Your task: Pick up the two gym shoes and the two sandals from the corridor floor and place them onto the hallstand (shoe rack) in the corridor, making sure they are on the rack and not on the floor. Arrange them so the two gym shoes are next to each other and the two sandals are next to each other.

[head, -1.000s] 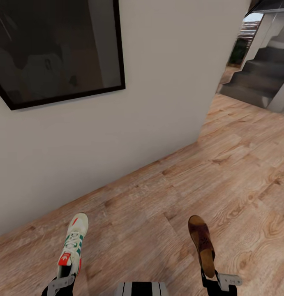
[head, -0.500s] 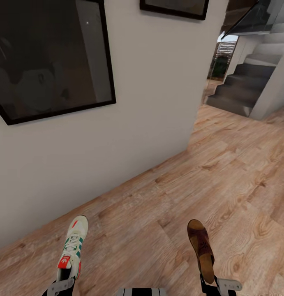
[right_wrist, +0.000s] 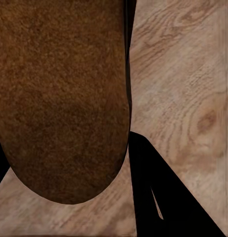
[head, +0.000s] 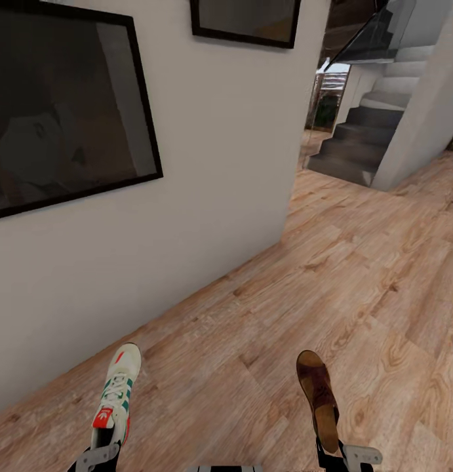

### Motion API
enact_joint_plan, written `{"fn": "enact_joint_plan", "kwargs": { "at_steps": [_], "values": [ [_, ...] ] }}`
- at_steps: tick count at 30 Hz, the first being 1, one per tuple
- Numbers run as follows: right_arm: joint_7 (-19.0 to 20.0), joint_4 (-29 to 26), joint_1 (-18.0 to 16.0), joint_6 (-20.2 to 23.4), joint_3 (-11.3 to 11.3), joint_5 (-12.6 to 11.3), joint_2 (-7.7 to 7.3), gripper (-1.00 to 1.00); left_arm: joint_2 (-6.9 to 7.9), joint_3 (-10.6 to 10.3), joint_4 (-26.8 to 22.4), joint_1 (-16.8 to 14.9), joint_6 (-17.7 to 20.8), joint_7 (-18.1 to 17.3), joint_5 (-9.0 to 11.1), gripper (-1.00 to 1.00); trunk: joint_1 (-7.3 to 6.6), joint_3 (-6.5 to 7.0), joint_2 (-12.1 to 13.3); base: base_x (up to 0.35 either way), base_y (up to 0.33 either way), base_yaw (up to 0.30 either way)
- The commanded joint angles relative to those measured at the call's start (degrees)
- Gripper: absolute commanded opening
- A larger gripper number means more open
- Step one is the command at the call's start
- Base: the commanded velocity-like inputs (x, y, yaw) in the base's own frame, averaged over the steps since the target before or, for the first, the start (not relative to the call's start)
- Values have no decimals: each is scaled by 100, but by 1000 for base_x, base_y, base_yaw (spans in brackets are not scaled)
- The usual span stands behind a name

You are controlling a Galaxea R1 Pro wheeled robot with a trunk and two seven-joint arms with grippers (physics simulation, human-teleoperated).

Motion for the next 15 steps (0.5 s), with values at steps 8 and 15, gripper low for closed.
{"fn": "enact_joint_plan", "kwargs": {
  "at_steps": [8,15],
  "values": [
    [6,8,-5,-18,-47,39,5,-100,0,-12,4,-2,-5,-55,45,-100,-46,33,80,0,0,-277],
    [5,0,-5,-23,-54,39,-3,-100,-26,-54,4,-2,-5,-60,36,-100,-46,48,80,0,0,-300]
  ]
}}
